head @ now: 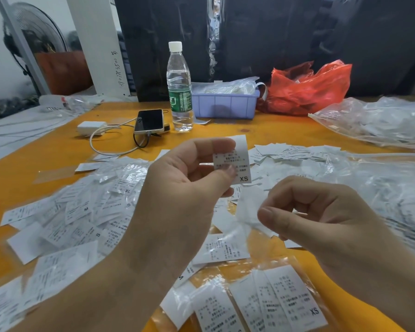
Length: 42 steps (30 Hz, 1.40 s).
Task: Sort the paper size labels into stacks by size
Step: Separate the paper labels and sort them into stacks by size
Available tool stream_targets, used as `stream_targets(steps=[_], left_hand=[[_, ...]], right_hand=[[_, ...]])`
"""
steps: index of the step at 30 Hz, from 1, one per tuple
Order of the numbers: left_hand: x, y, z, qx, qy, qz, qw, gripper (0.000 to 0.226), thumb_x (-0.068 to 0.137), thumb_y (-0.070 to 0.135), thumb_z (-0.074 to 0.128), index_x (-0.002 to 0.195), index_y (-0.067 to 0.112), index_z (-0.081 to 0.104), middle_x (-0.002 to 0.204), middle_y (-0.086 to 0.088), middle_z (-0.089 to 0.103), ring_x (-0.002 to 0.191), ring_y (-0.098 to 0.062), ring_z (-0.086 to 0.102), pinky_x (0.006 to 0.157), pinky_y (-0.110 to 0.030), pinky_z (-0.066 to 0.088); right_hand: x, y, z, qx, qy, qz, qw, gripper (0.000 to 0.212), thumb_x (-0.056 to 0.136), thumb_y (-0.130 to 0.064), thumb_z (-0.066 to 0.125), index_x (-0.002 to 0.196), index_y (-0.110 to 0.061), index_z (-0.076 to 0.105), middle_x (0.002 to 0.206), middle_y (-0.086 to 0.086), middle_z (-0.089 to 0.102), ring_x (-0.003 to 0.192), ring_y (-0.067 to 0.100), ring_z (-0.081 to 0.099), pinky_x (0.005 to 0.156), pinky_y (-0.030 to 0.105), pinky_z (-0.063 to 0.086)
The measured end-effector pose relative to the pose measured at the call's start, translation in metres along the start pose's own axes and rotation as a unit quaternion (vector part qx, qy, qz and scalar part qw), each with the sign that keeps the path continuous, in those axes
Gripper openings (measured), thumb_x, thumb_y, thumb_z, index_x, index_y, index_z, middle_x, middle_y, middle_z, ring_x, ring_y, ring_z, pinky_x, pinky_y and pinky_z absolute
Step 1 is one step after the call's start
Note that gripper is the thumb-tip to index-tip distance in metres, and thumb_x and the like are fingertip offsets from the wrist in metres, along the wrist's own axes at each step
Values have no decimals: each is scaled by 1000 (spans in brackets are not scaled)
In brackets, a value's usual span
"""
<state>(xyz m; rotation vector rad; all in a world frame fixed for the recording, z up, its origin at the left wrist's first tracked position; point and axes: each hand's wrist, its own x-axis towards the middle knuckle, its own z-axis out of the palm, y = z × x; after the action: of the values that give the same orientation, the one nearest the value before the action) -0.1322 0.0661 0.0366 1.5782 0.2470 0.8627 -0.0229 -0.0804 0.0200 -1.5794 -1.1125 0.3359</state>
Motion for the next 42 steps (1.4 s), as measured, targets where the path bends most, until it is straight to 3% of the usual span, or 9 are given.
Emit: stream_targets(steps=[5, 14, 20, 22, 27, 29, 33, 35, 42], left_hand=[[-3, 3, 2, 16, -11, 10, 1000, 26, 72, 20, 69, 93, 34, 74, 86, 4, 77, 80, -17, 73, 68, -26, 59], [-8, 3, 7, 30, -48, -6, 998, 25, 82, 6, 74, 89, 30, 75, 81, 7, 76, 78, -8, 71, 68, -14, 53], [-7, 6, 7, 8, -57, -23, 998, 20, 69, 22, 70, 84, 34, 76, 82, 6, 76, 81, -9, 72, 73, -15, 55], [-7, 6, 6, 4, -59, -28, 998, 20, 69, 23, 69, 83, 35, 77, 83, 6, 76, 82, -10, 72, 73, -21, 57], [-7, 7, 5, 7, -40, -37, 998, 18, 68, 23, 70, 81, 35, 77, 82, 1, 76, 84, -20, 72, 84, -52, 56], [-7, 8, 5, 7, -45, -34, 998, 18, 68, 23, 70, 81, 34, 77, 82, 1, 76, 84, -19, 72, 83, -49, 57], [-7, 7, 6, 4, -58, -16, 998, 19, 69, 21, 70, 83, 32, 77, 80, 4, 75, 78, -10, 71, 71, -21, 58], [-6, 6, 6, 21, -62, -8, 998, 20, 68, 21, 71, 85, 32, 76, 77, 7, 74, 75, -6, 69, 68, -15, 53], [-8, 2, 7, 60, -77, -6, 995, 26, 68, 18, 73, 87, 35, 73, 82, 4, 76, 80, -16, 72, 74, -32, 60]], right_hand=[[-1, -1, 1, -6, -5, -1, 1000, 28, 65, -53, 68, 72, -26, 73, 74, -3, 65, 66, 20, 59, 62, 35, 50], [-1, -2, 3, 7, 2, -8, 1000, 28, 64, -52, 67, 72, -26, 74, 75, -2, 64, 67, 12, 60, 63, 35, 50], [1, 1, 1, -6, 15, -3, 1000, 31, 64, -54, 67, 75, -25, 74, 75, 0, 65, 67, 18, 60, 65, 44, 51], [1, 2, 1, -13, 17, -3, 1000, 31, 65, -55, 67, 76, -26, 75, 75, 0, 65, 67, 18, 60, 65, 44, 52], [2, 2, 0, -26, 22, -3, 999, 30, 65, -55, 67, 76, -28, 74, 75, -1, 65, 67, 18, 60, 65, 44, 53], [1, 1, 0, -36, 23, -3, 999, 21, 68, -50, 70, 73, -29, 74, 75, -2, 65, 66, 17, 60, 64, 42, 53], [1, -1, 2, -28, 22, -8, 999, 10, 72, -37, 70, 69, -28, 73, 75, -4, 64, 65, 13, 59, 62, 36, 51], [1, -3, 2, -19, 15, -11, 1000, 10, 72, -36, 70, 70, -26, 73, 76, -3, 64, 66, 14, 59, 62, 37, 51], [1, 0, 1, -6, 12, -15, 1000, 11, 73, -35, 70, 68, -25, 72, 74, -1, 63, 64, 12, 57, 61, 37, 49]])
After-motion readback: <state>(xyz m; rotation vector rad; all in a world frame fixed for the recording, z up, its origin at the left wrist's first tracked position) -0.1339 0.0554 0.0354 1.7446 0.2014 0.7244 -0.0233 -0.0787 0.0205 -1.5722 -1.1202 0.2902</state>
